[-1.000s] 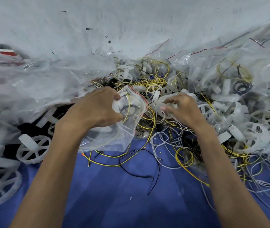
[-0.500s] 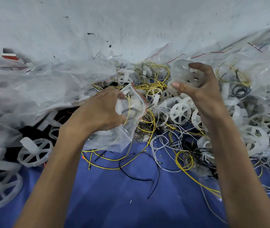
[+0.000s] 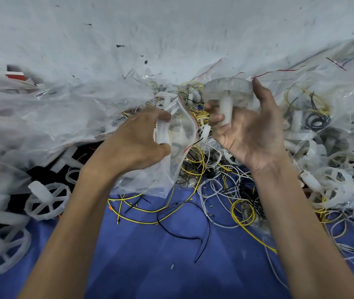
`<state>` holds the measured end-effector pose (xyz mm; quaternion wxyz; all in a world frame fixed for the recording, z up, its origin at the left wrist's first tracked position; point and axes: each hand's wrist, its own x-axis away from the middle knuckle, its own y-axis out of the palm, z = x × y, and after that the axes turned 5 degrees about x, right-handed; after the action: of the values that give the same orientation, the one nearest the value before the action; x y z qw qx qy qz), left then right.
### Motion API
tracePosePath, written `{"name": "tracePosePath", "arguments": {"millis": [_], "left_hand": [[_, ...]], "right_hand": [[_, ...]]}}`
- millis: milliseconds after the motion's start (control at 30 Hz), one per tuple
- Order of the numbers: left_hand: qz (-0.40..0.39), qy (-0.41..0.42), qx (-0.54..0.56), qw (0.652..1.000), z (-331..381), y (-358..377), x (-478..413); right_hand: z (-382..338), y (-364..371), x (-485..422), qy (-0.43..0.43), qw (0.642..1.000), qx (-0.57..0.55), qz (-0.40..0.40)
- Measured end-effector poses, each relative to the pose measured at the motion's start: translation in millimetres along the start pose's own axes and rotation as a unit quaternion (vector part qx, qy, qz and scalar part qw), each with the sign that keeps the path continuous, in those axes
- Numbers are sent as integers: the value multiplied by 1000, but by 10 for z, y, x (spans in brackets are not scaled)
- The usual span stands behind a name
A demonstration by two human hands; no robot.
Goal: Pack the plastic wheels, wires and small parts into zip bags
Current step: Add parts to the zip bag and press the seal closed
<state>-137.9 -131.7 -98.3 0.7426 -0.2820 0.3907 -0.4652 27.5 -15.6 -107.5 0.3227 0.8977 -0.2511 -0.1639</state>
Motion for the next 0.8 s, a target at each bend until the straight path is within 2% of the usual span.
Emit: {"name": "tracePosePath", "arguments": {"millis": [133,233,300,367,467,500,533,600,667,733,800], "left_hand": [[1,22,6,1000,25,4,3],[0,27,27,999,37,-39,10],[-13,23,35,999,28,-77,16],[-35,22,38,998,39,-94,32],[-66,38,57,995,131,-66,59],[-64,42,67,995,165,-51,66],[-55,47,79,994,193,-32,71],[-45,56,102,992,221,-16,77],[-70,56,115,989,231,14,82],[-88,46,135,986,260,41,82],[-75,28,195,978,288,31,82]], "right_hand": [[41,140,-10,21,995,81,-51],[139,189,-29,36,960,277,-18],[202,200,-30,61,908,413,19],[258,216,-20,76,843,533,13],[292,288,-20,73,701,709,17],[301,295,-28,63,657,751,17],[314,327,-26,50,627,777,11],[350,394,-23,33,589,807,-29],[423,400,-39,34,533,844,-46],[473,408,-46,39,523,851,-26],[508,450,-49,5,572,820,-25]]}}
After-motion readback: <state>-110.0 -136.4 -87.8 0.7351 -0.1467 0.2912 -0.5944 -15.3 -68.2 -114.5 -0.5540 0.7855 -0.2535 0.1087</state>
